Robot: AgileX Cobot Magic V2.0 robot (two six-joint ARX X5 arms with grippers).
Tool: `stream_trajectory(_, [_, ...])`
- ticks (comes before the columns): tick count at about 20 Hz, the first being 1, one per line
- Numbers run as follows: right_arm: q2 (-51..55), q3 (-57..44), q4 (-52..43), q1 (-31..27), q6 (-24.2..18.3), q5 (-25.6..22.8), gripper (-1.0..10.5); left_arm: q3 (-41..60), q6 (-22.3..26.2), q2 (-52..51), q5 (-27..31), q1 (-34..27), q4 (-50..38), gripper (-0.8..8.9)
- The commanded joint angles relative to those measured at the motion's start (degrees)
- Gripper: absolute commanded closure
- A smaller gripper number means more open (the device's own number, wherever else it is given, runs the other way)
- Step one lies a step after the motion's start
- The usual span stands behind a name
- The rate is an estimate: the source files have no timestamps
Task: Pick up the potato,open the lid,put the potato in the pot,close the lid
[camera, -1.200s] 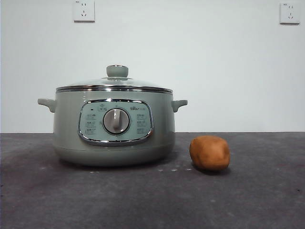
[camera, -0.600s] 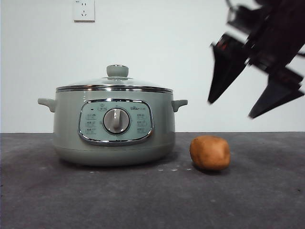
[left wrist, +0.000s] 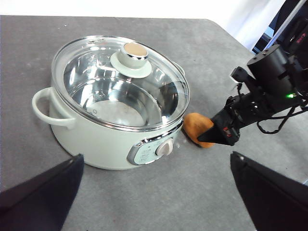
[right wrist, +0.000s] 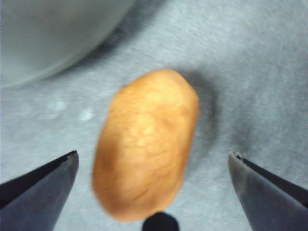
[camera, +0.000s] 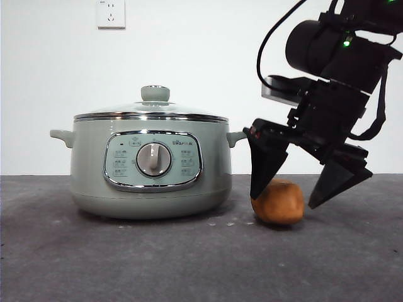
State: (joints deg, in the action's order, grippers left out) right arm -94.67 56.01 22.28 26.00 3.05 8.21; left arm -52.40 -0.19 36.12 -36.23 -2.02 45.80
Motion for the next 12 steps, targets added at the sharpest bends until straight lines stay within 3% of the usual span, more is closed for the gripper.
stream_trajectory(1, [-0.77, 0.07, -1.03, 0.59, 1.29, -1.16, 6.1, 0.02, 0.37, -0.09, -0.22, 0.22, -0.2, 2.15])
stream_trajectory(3, [-0.74, 0.07, -1.88, 0.74, 1.27, -0.66, 8.9, 0.02, 0.37, 0.02, -0.22, 0.22, -0.24, 2.15])
stream_trajectory(4, [-0.74, 0.07, -1.9, 0.74, 1.25, -0.2, 9.6, 0.02, 0.37, 0.04, -0.22, 0.22, -0.22, 2.15])
stream_trajectory(12, [0.74, 0.07, -1.68, 0.79, 1.27, 0.31, 9.6, 0.02, 0.2, 1.07, -0.24, 0.26, -0.15, 2.15])
